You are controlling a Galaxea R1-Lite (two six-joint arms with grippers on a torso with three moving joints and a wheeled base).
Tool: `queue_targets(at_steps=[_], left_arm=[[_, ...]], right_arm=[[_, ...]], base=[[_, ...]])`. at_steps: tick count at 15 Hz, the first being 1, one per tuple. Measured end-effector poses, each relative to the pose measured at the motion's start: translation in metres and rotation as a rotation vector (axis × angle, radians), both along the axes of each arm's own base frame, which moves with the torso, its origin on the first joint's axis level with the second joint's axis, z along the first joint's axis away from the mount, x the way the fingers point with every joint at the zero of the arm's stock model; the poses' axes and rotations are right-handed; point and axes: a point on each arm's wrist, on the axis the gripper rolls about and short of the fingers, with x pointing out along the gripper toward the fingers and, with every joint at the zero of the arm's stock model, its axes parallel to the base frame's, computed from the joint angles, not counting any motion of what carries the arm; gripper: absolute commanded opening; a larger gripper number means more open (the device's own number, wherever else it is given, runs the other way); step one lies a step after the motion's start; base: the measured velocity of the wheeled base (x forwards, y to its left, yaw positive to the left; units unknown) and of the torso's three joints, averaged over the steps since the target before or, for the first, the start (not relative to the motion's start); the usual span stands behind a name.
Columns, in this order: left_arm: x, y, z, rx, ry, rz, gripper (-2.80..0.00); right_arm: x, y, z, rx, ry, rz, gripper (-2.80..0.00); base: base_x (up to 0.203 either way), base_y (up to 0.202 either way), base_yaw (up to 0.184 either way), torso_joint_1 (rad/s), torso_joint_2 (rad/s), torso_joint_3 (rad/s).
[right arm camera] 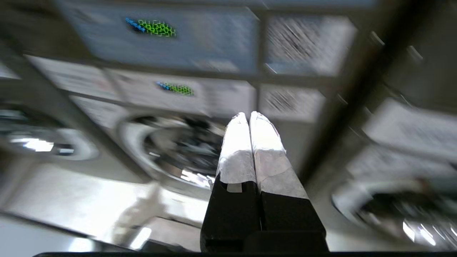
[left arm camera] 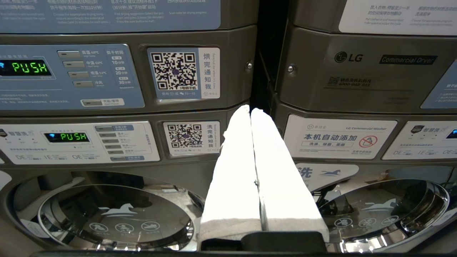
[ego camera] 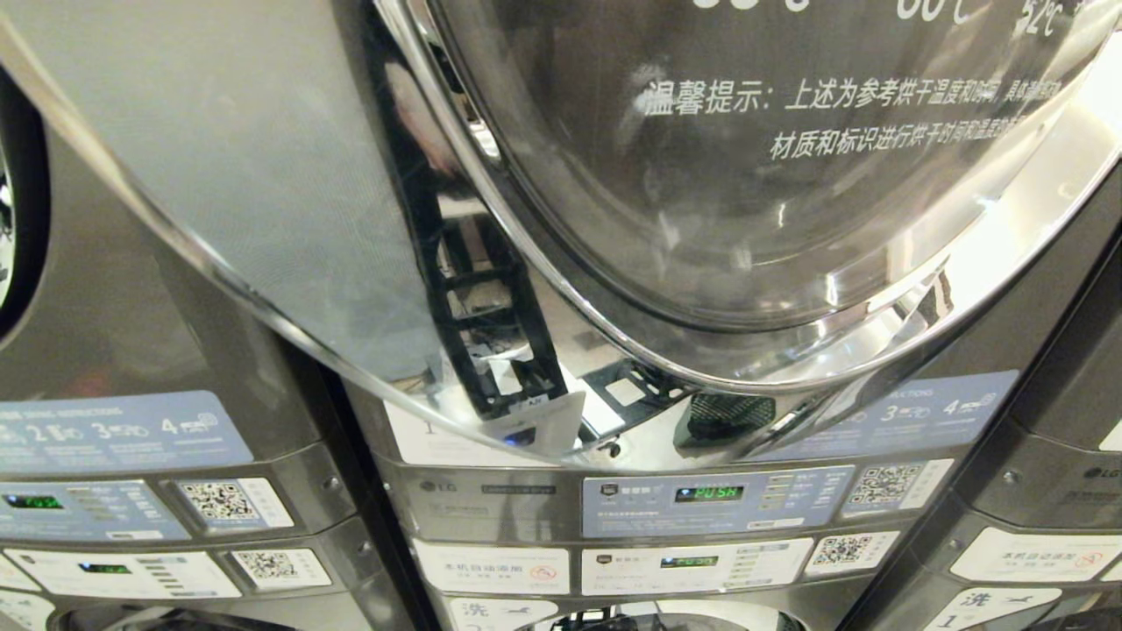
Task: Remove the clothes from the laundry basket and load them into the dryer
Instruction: Open the dryer
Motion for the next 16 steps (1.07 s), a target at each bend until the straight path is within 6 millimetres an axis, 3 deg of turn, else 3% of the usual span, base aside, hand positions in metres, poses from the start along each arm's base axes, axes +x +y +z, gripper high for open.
queue_targets(at_steps=[2, 4, 11, 16], left_arm=[[0.000, 0.000, 0.000, 0.000, 0.000, 0.000, -2.80], [0.000, 0.000, 0.000, 0.000, 0.000, 0.000, -2.80], [0.000, 0.000, 0.000, 0.000, 0.000, 0.000, -2.80], [0.000, 0.000, 0.000, 0.000, 0.000, 0.000, -2.80]], right_arm=[[-0.003, -0.002, -0.035, -0.050, 0.019, -0.104, -2.80], [-0.001, -0.001, -0.049, -0.095, -0.007, -0.107, -2.80], [-0.018, -0.001, -0.058, -0.144, -0.240, -0.123, -2.80], [-0.023, -0.001, -0.060, -0.115, -0.298, -0.153, -2.80]], base=[[0.000, 0.000, 0.000, 0.000, 0.00, 0.000], [0.000, 0.000, 0.000, 0.000, 0.00, 0.000], [0.000, 0.000, 0.000, 0.000, 0.00, 0.000], [0.000, 0.000, 0.000, 0.000, 0.00, 0.000]])
